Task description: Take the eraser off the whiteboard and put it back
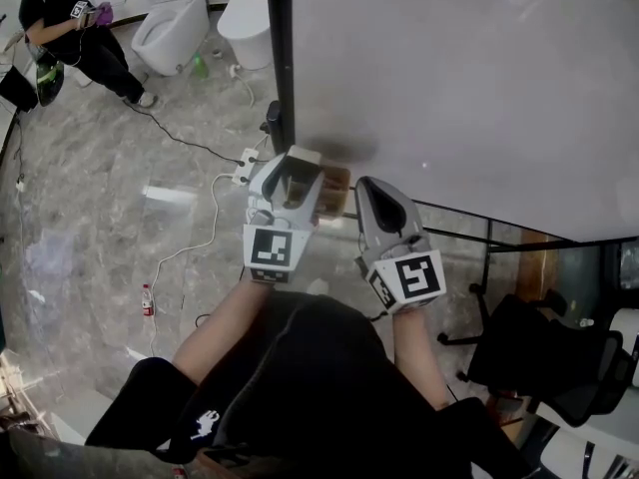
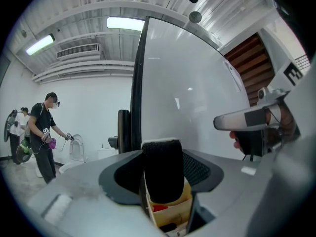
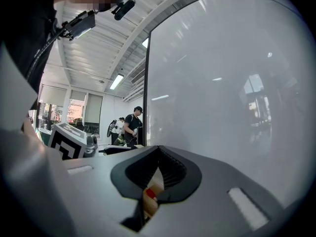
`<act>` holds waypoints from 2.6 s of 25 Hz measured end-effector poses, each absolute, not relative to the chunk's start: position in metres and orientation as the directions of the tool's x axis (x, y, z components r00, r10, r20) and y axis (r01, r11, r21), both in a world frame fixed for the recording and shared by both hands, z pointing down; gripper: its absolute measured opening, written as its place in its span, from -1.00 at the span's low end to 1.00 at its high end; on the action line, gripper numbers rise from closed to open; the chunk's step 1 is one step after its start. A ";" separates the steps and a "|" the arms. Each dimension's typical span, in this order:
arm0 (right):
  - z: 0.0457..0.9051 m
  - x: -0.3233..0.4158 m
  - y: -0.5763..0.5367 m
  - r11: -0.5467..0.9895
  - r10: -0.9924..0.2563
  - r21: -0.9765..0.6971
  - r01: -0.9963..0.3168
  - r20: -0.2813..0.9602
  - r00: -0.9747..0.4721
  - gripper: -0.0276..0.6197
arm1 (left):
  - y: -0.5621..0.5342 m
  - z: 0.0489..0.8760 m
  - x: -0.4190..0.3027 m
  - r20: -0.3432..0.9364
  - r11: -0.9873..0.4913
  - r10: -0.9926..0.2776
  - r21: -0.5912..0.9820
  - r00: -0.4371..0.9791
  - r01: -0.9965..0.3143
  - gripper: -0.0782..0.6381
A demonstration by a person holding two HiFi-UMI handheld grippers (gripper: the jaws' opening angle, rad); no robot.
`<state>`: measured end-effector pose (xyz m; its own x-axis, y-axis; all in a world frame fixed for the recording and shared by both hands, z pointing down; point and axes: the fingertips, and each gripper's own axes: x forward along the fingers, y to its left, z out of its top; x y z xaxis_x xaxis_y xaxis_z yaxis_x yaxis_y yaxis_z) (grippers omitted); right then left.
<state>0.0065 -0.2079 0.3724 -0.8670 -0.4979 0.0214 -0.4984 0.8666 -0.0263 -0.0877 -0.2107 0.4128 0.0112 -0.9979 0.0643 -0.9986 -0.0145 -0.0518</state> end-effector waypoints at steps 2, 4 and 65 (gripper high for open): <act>0.373 0.009 -0.210 0.870 -0.493 -0.027 -0.493 0.022 -0.870 -0.88 | -0.212 0.418 -0.086 0.076 -0.005 -0.997 -0.063 0.000 -0.998 -0.09; 0.373 0.011 -0.212 0.873 -0.487 -0.027 -0.487 0.022 -0.873 -0.89 | -0.213 0.422 -0.085 0.086 0.018 -0.996 -0.067 -0.024 -0.998 -0.09; 0.369 0.003 -0.195 0.853 -0.521 -0.042 -0.521 0.011 -0.854 -0.89 | -0.186 0.381 -0.080 0.021 -0.083 -0.996 -0.024 0.082 -0.996 -0.44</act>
<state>0.0027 -0.1951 0.3691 -0.8536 -0.5208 0.0109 -0.5207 0.8527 -0.0419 -0.0800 -0.1857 0.3815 0.0821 -0.9964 0.0215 -0.9963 -0.0826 -0.0242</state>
